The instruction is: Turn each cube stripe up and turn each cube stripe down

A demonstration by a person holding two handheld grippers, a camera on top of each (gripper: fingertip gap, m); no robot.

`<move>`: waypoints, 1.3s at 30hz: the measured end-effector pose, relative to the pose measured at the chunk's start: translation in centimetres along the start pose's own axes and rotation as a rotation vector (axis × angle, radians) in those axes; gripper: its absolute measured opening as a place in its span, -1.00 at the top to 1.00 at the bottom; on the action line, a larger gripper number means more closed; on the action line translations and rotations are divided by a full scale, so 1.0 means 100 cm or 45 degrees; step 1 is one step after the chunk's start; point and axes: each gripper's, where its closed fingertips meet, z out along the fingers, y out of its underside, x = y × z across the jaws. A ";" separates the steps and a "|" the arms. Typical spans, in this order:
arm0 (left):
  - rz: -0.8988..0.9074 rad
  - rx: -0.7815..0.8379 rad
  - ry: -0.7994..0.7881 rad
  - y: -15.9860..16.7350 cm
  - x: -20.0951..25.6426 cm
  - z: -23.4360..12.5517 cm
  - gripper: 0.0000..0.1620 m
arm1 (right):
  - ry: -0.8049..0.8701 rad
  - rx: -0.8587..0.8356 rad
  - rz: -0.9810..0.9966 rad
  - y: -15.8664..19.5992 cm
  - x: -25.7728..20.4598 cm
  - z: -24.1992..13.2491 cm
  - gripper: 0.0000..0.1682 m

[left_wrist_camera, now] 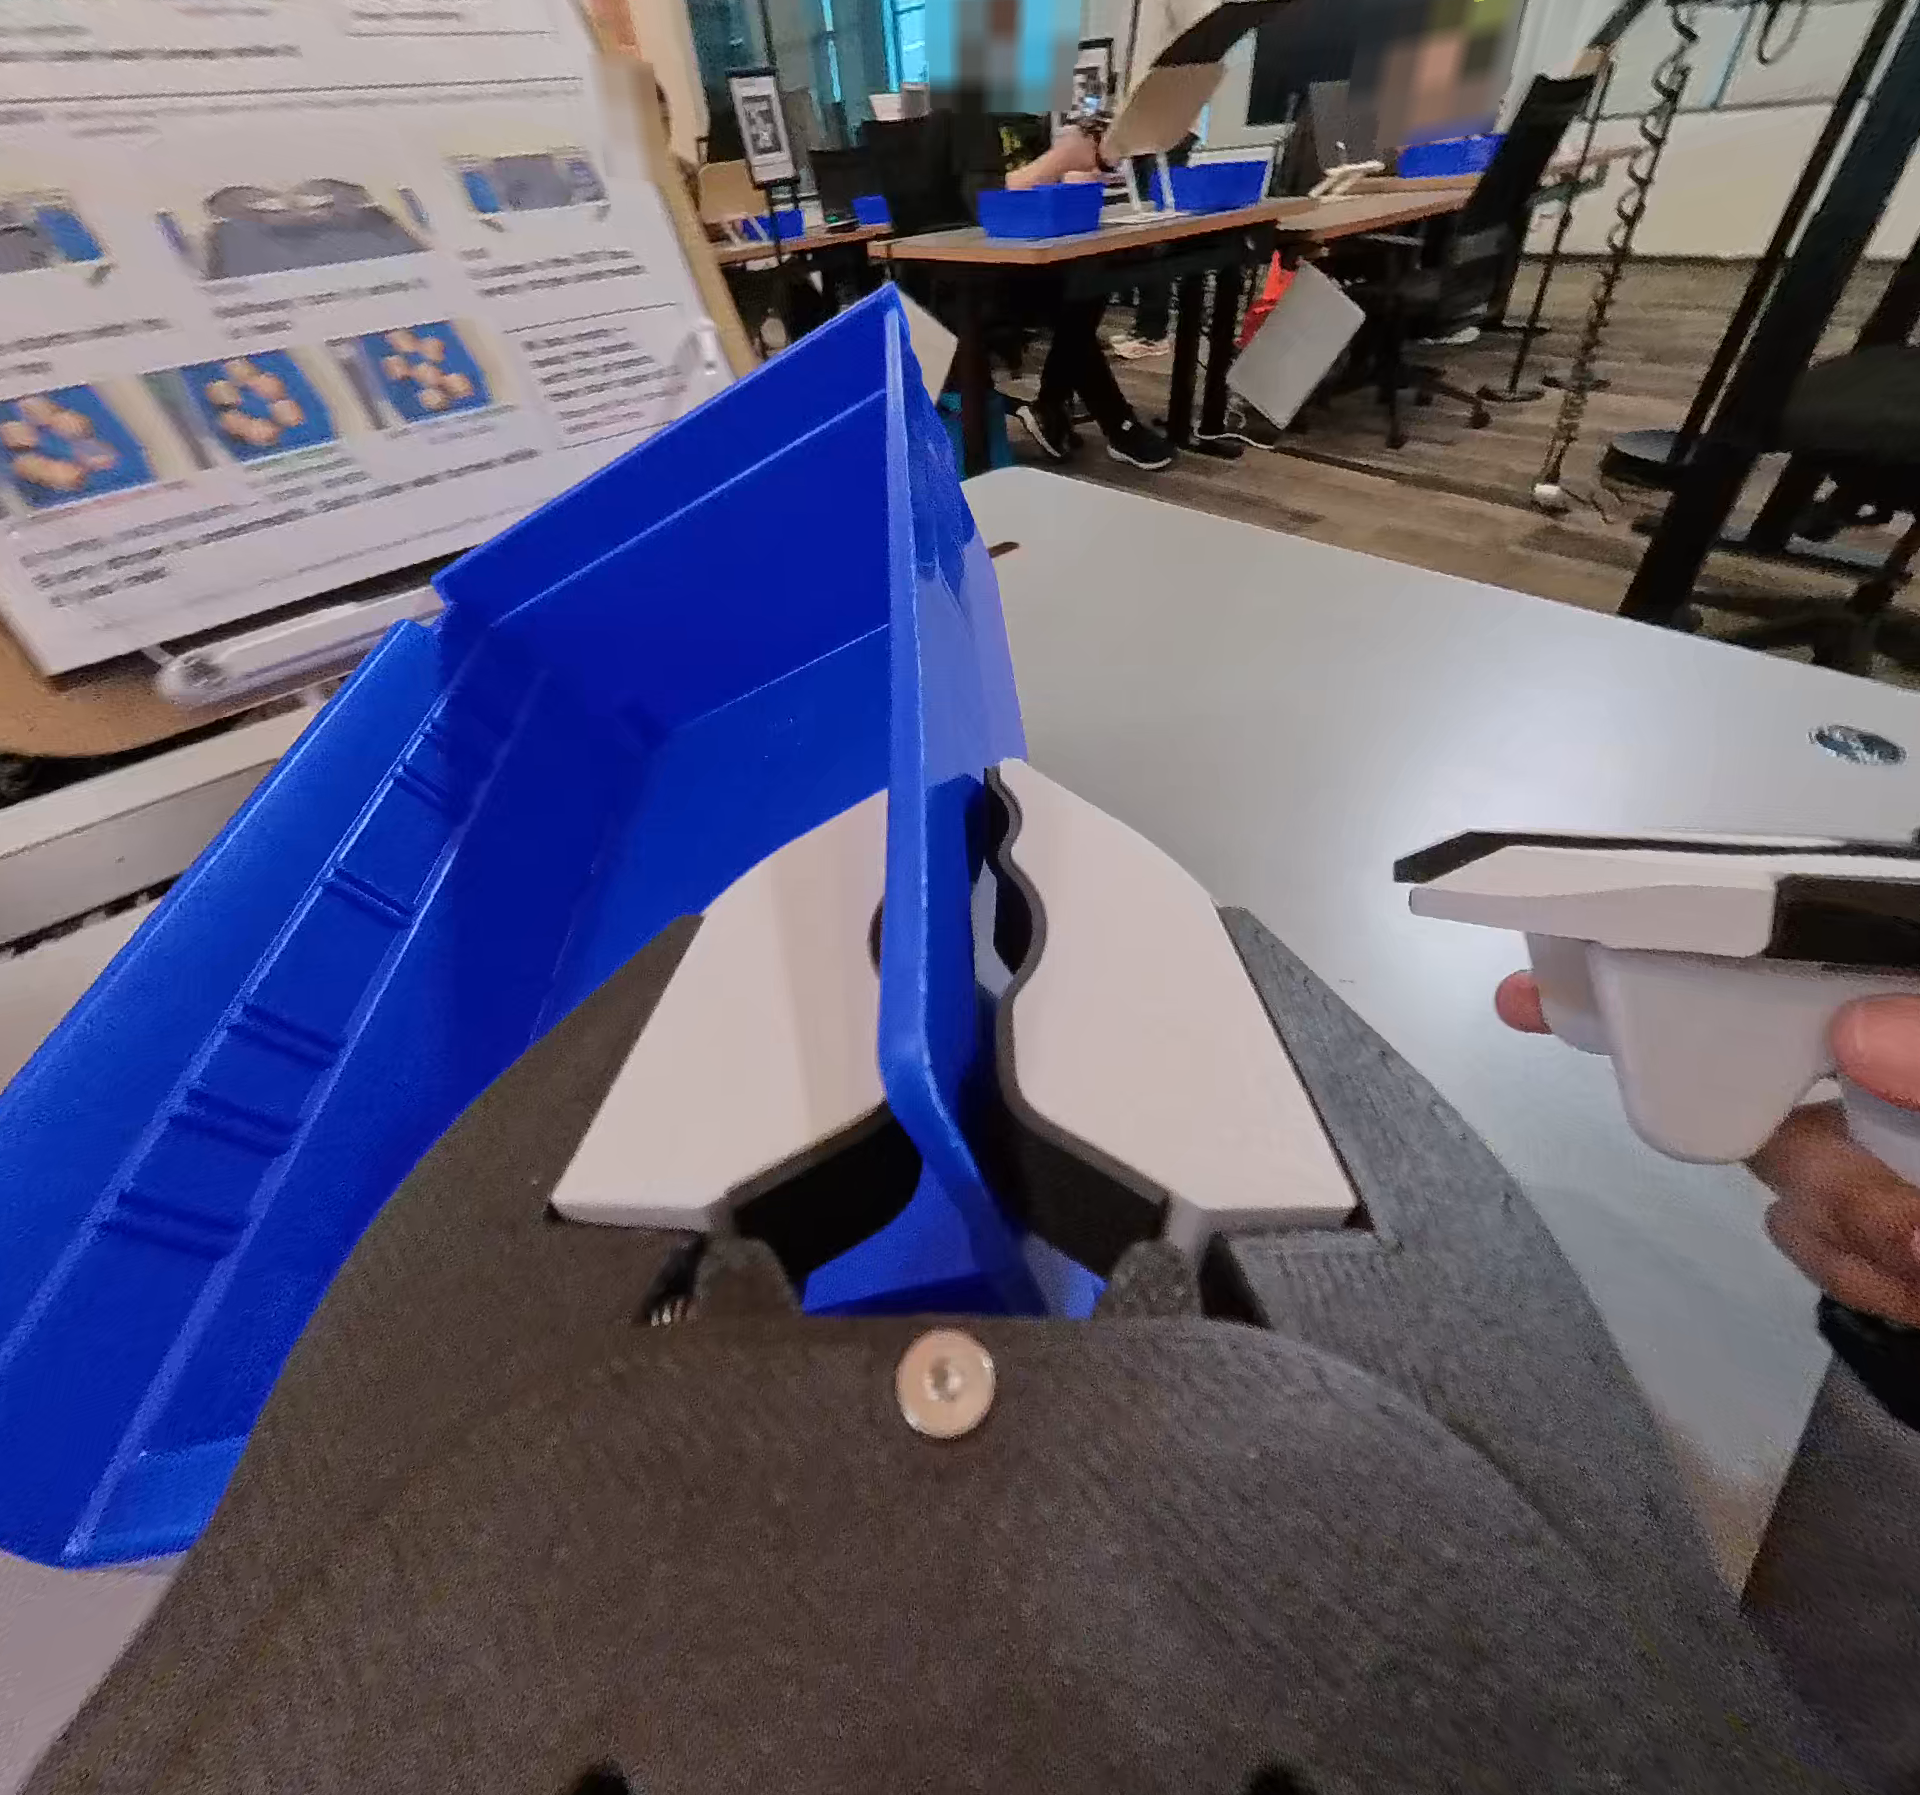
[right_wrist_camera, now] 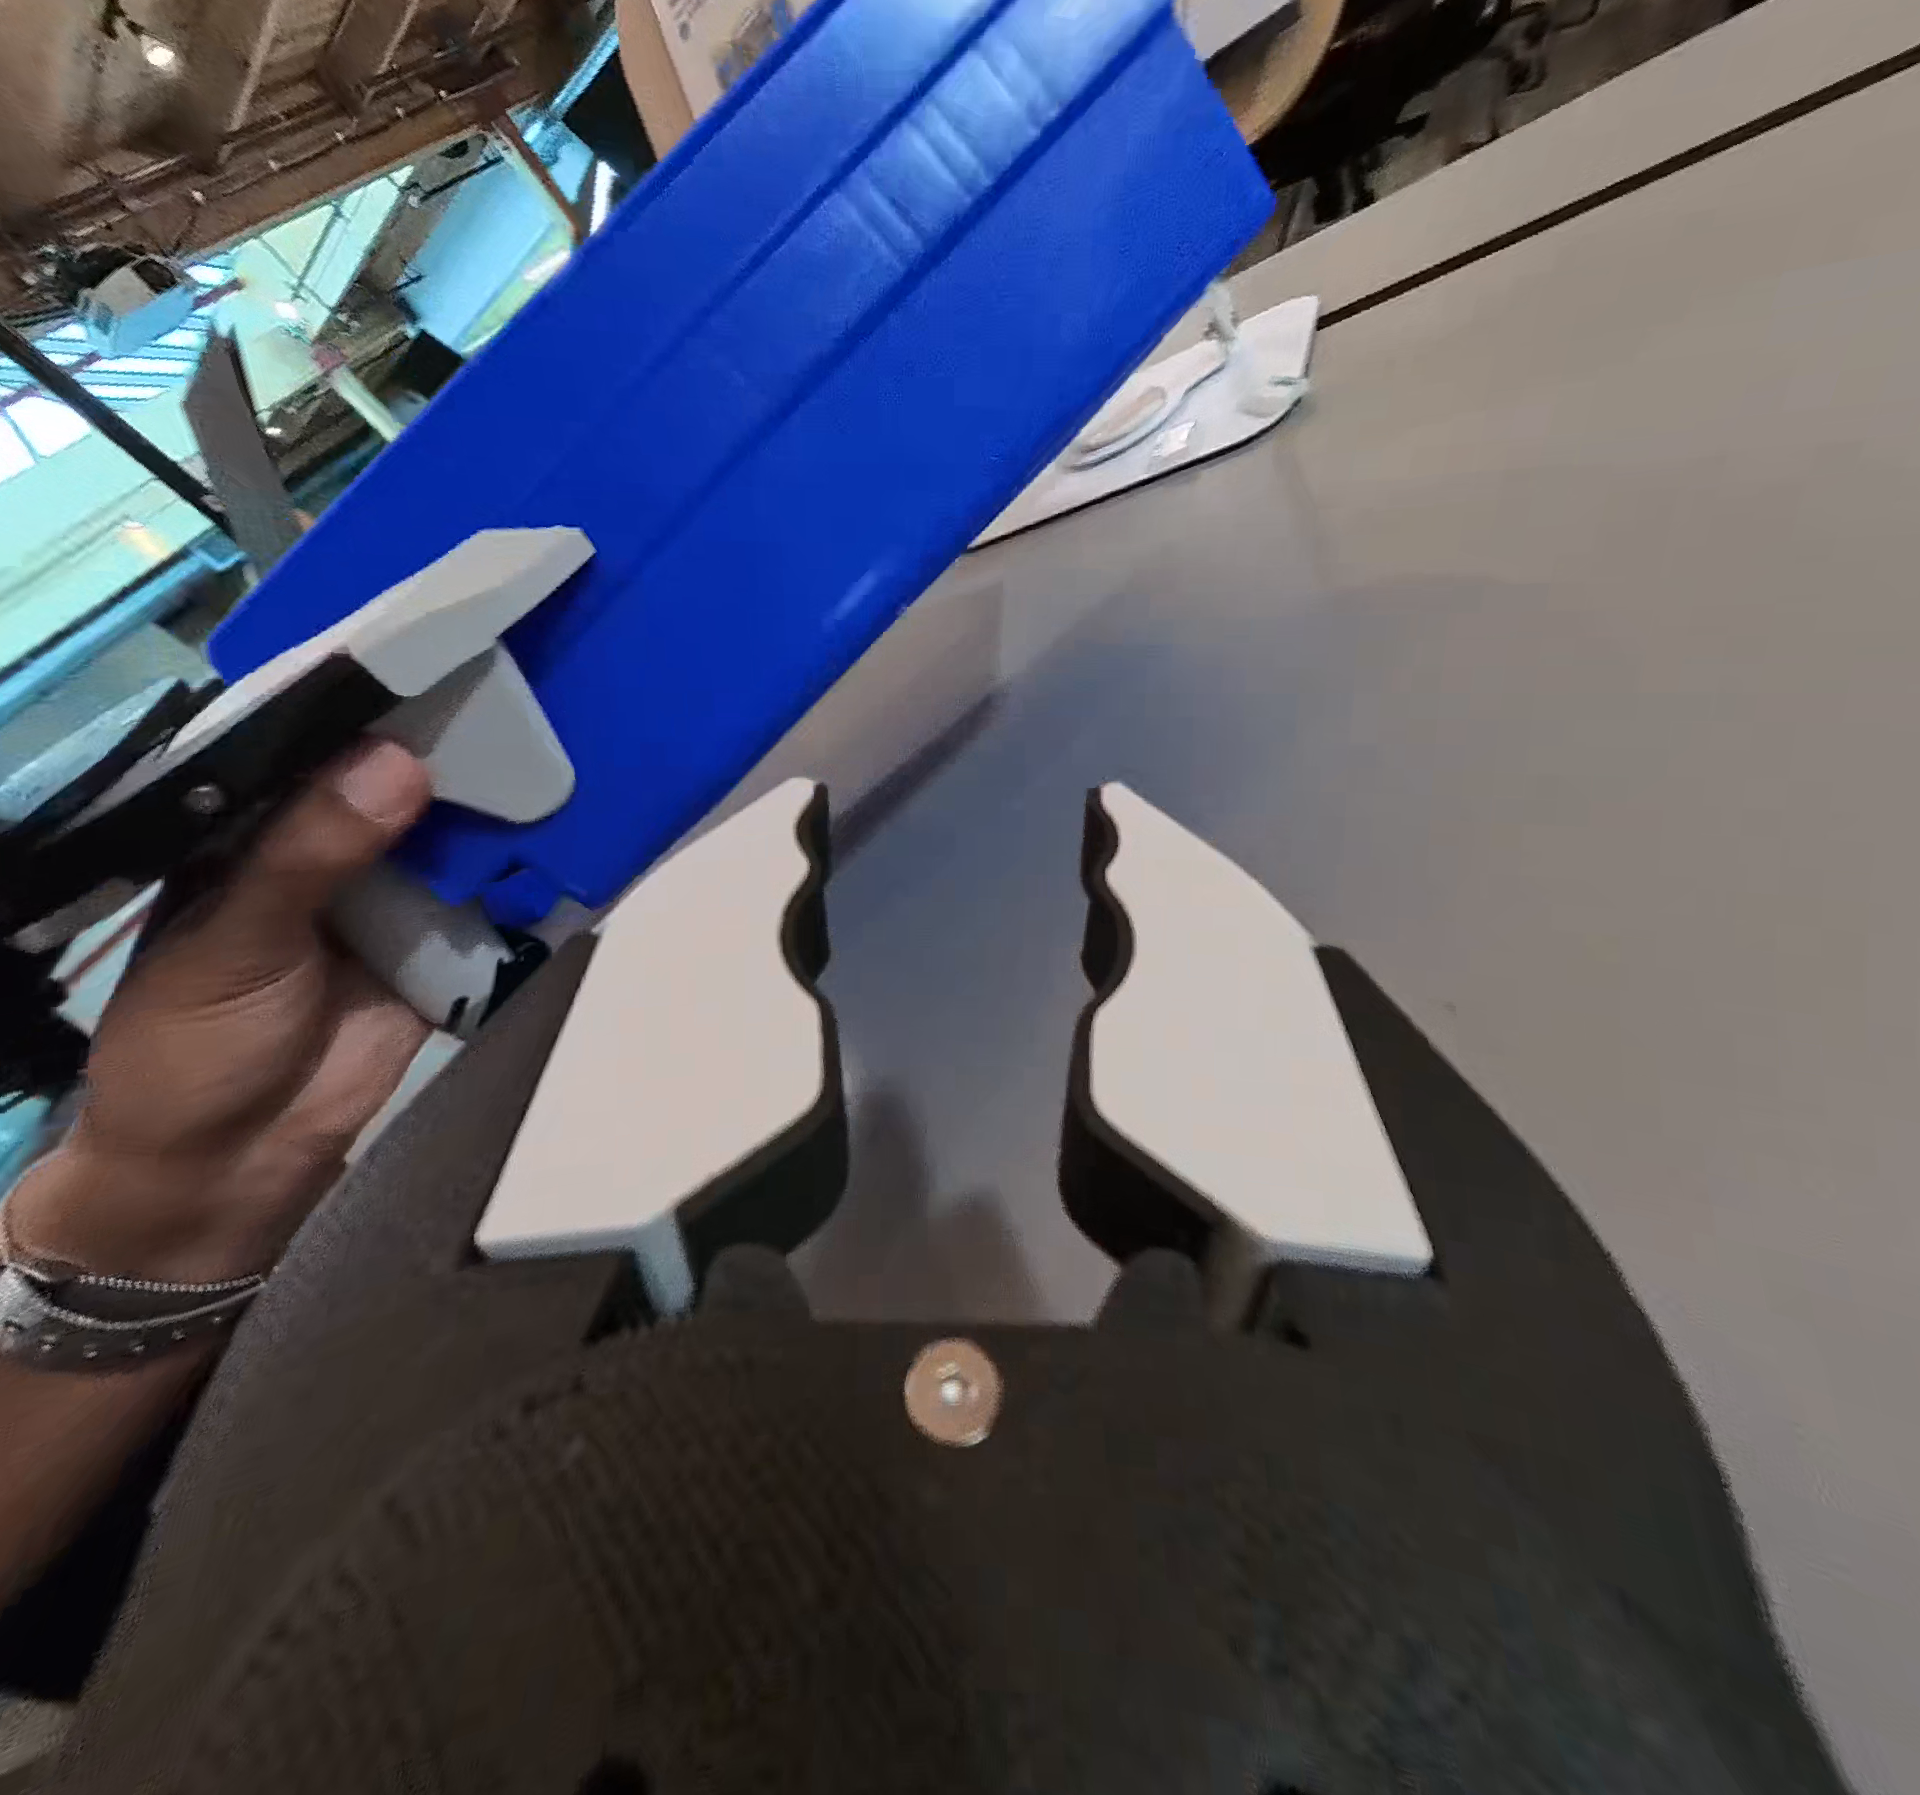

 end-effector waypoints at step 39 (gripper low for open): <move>0.481 0.297 0.601 0.024 0.134 -0.002 0.36 | 0.166 0.177 -0.261 -0.012 0.006 -0.038 -0.19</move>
